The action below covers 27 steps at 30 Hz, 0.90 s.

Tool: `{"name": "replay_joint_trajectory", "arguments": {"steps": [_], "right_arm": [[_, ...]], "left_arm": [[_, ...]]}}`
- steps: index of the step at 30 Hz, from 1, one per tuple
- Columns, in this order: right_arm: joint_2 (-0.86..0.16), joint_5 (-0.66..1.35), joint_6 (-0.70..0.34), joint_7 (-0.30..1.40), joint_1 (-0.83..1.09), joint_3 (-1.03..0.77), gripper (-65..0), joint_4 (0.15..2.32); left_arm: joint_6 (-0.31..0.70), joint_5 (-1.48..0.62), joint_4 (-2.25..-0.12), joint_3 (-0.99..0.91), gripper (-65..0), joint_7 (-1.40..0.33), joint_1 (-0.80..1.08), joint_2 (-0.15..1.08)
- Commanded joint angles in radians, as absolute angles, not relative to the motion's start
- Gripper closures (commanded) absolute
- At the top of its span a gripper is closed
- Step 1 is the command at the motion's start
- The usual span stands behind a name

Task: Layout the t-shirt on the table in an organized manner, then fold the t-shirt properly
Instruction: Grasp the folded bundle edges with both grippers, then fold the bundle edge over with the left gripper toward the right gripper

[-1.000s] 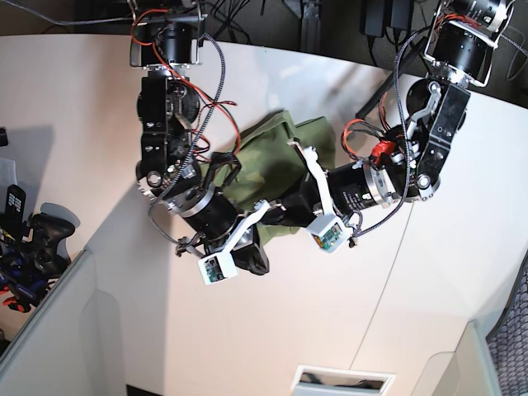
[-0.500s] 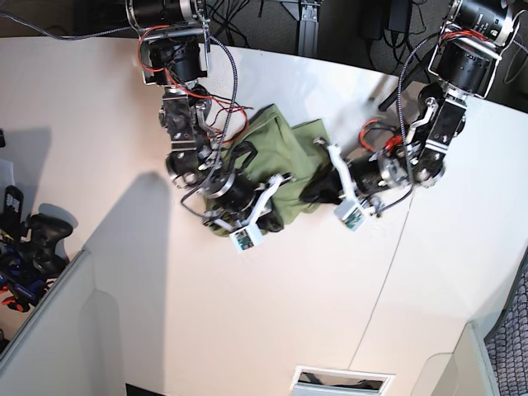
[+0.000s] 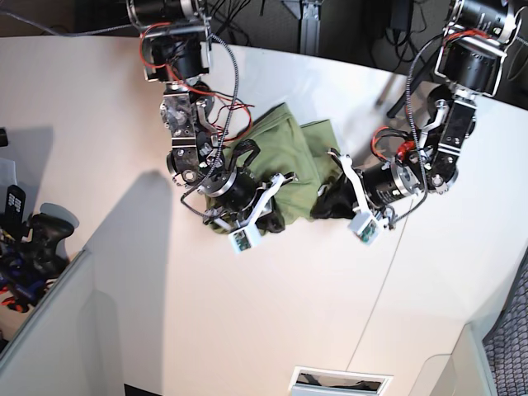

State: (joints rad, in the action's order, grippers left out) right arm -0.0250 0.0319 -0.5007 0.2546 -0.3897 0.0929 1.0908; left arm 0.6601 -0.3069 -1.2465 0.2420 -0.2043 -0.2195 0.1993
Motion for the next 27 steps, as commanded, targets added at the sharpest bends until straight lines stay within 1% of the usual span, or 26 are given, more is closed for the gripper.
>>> {"name": "replay_joint_trajectory", "arguments": {"steps": [1,4,7,9,11,13,15,18,21,25,27], "right_arm": [[-0.025,0.054,-0.502,0.228,-0.423,0.091,0.0,1.149],[-0.025,0.060,-0.502,0.257,-0.424,0.091,0.0,1.266],[-0.025,0.059,-0.501,0.294,-0.424,0.081,0.0,1.349],[-0.025,0.038,-0.501,0.296,-0.426,0.058,0.0,1.362],[-0.026,0.022,-0.501,0.295,-0.426,0.027,0.0,1.355],[-0.034,0.023,-0.500,0.282,-0.426,-0.001,0.0,1.331],[-0.045,0.022,-0.500,0.264,-0.436,-0.014,0.0,1.288],[-0.059,0.019,-0.501,0.231,-0.482,-0.015,0.0,1.180],[-0.061,-0.020,-0.501,0.189,-0.543,-0.011,0.0,1.059],[-0.061,-0.054,-0.501,0.187,-0.600,0.028,0.0,0.929],[-0.067,-0.075,-0.501,0.187,-0.603,0.059,0.0,0.907]], "left_arm": [[0.675,-0.347,-1.311,0.225,0.0,-0.205,-0.249,0.200],[0.677,-0.400,-1.428,0.207,0.0,-0.306,-0.249,0.201],[0.678,-0.437,-1.496,0.207,0.0,-0.374,-0.247,0.203],[0.698,-0.489,-1.519,0.207,0.0,-0.406,-0.238,0.202],[0.698,-0.532,-1.539,0.212,0.0,-0.408,-0.210,0.202],[0.698,-0.536,-1.560,0.233,0.0,-0.408,-0.173,0.196],[0.698,-0.504,-1.562,0.277,0.0,-0.403,-0.144,0.187],[0.698,-0.388,-1.551,0.363,0.0,-0.361,-0.115,0.161],[0.698,-0.293,-1.541,0.448,0.0,-0.355,-0.110,0.141],[0.609,-0.149,-1.524,0.515,0.0,-0.350,-0.111,0.133],[0.583,-0.103,-1.503,0.516,0.0,-0.347,-0.111,0.134]]}}
